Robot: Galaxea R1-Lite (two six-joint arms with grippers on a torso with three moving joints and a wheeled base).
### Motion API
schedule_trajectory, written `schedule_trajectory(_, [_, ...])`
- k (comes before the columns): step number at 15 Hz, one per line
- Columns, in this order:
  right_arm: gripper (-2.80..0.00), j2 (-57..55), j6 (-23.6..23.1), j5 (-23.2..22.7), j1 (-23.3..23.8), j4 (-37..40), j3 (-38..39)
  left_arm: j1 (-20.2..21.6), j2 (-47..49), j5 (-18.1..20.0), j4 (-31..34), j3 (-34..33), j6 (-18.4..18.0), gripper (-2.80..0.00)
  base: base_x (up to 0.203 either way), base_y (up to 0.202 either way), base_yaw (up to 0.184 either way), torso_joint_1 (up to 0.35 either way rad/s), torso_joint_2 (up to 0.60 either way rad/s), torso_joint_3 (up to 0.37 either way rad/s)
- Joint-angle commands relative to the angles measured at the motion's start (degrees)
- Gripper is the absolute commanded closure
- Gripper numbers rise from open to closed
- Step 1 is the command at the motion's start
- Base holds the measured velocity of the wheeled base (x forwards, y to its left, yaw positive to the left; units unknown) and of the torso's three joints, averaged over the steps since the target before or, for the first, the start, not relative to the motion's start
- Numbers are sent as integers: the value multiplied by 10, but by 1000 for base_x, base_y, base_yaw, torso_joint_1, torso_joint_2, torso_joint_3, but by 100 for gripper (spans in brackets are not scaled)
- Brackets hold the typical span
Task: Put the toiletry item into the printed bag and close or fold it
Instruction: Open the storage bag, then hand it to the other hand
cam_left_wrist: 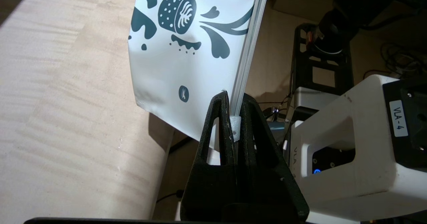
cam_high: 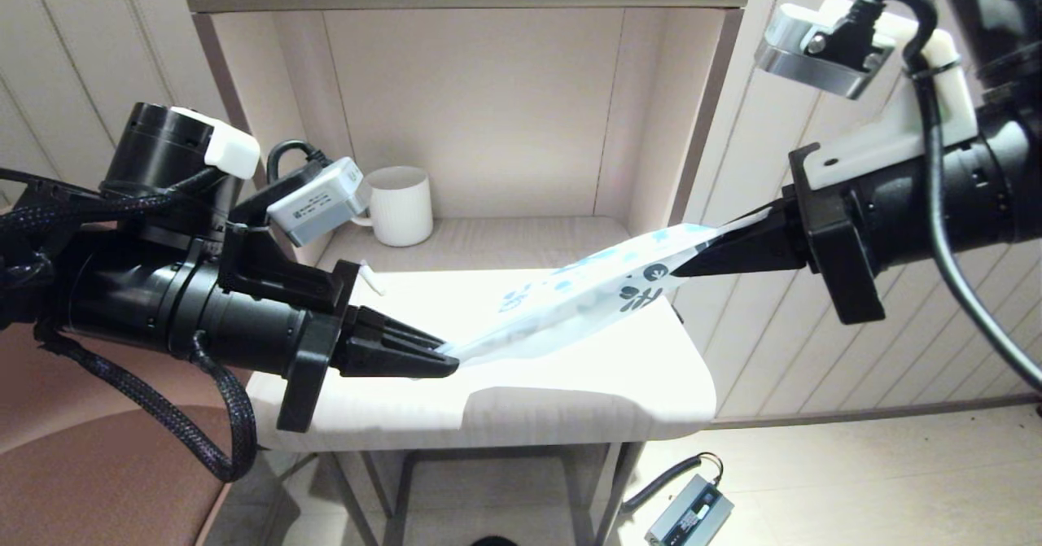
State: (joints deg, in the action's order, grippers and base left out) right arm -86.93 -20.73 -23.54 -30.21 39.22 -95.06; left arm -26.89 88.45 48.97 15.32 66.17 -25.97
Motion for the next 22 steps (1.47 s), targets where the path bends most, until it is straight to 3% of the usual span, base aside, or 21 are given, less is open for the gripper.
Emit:
schedule_trajectory(1, [0,-5,-1,-2,-3,2,1,0,5,2,1,1,-3,0,0,0,0,0,0,0])
schedule_trajectory(3, [0,-12,0,-2,-7,2,1,1,10,2,0,0,-6,0,0,0,0,0,0,0])
schedule_trajectory(4, [0,-12,0,-2,-7,2,1,0,10,2,-5,-2,-6,-280,0,0,0,0,0,0])
schedule_trajectory(11, [0,-19,1,-14,-7,2,-5,2,9,11,-14,0,-1,-280,0,0,0,0,0,0])
schedule_trajectory(14, [0,-20,6,-41,1,2,-1,23,8,53,-18,-7,7,-280,0,0,0,0,0,0])
schedule_trajectory(18, [0,-18,6,-56,11,2,0,26,9,59,-46,-26,11,-280,0,0,0,0,0,0])
schedule_trajectory(22, [0,-21,7,-57,10,2,5,26,14,60,-81,-27,42,-280,0,0,0,0,0,0])
